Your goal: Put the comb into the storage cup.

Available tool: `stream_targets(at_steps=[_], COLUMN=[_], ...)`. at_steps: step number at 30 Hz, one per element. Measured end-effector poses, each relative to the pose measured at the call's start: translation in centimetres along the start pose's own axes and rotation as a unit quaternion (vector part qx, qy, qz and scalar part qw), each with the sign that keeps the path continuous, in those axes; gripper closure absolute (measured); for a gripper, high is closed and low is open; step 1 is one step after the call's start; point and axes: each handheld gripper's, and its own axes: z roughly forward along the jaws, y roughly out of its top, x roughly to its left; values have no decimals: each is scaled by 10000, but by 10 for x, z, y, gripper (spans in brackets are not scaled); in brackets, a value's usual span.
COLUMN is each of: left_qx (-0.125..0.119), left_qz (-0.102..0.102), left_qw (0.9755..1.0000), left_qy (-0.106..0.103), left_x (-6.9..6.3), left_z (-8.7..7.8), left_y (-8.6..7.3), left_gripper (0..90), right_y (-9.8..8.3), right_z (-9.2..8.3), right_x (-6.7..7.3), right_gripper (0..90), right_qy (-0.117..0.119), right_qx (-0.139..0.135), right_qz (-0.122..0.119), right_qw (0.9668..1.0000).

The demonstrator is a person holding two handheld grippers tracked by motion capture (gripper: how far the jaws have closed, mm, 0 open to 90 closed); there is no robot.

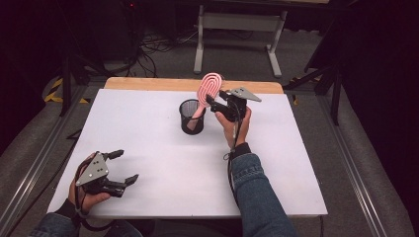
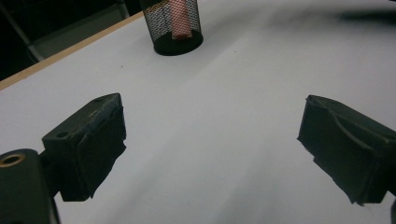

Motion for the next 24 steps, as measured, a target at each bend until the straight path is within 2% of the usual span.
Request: stream_targets(at_steps=[7,12,16,20,24], left_qx=[11,15,17,17,21], left_qz=[12,13,15,15,23], left_qw=[10000,10000,10000,10000,10000], left_qy=[-8,-14,-11,-10,-11], left_x=[0,0,-1,-1,-1], left_z=[0,1,1,1,1], left_y=[0,0,0,0,0], left_gripper=[85,84,84,86,86], right_y=[0,0,1,2,2], right_z=[0,0,0,-2,-3], right_x=[1,1,3,4,7], right_gripper=[272,133,61,39,30], right_qy=[-38,-164,-253,-225,-222], right_qx=[52,117,138,109,184], right_qz=[-84,-132,-227,-223,-415], right_qw=[9999,9997,9993,9994,9987])
